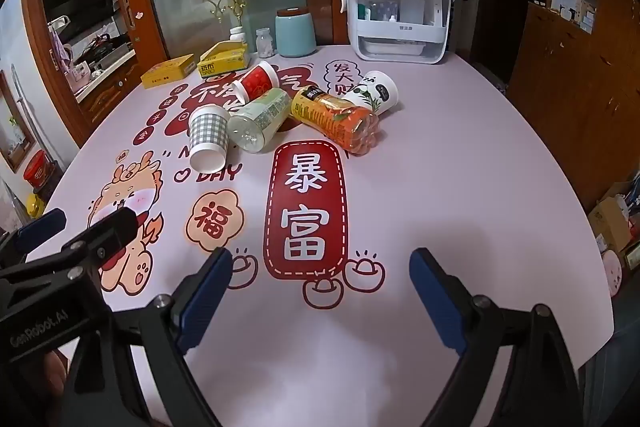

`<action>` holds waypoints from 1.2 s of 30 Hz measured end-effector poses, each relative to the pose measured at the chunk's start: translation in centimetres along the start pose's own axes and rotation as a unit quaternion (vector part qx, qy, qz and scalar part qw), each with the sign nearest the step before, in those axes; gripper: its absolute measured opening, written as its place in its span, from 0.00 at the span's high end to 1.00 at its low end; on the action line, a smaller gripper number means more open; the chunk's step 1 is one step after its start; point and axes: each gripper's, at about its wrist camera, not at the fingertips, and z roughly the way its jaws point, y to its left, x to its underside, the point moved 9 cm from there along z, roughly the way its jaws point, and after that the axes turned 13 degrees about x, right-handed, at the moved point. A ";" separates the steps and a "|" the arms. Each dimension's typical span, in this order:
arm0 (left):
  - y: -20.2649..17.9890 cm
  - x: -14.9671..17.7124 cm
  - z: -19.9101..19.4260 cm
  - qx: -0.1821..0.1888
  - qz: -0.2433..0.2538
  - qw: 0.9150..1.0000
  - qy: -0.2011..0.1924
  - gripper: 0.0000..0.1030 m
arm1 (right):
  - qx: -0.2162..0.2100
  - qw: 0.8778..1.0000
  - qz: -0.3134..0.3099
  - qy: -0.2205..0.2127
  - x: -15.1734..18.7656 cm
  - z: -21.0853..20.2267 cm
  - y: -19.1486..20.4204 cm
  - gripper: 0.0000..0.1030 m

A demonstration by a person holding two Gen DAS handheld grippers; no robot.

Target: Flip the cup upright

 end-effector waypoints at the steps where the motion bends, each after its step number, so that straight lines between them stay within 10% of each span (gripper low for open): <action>1: 0.0 0.0 0.0 0.001 0.000 1.000 0.000 0.01 | 0.000 1.000 0.000 0.000 0.0 -0.1 0.0 0.12; 36: -1.0 0.5 -0.7 0.006 -0.003 1.000 0.010 0.01 | 0.001 1.000 0.000 -0.001 0.2 -0.7 -0.7 0.12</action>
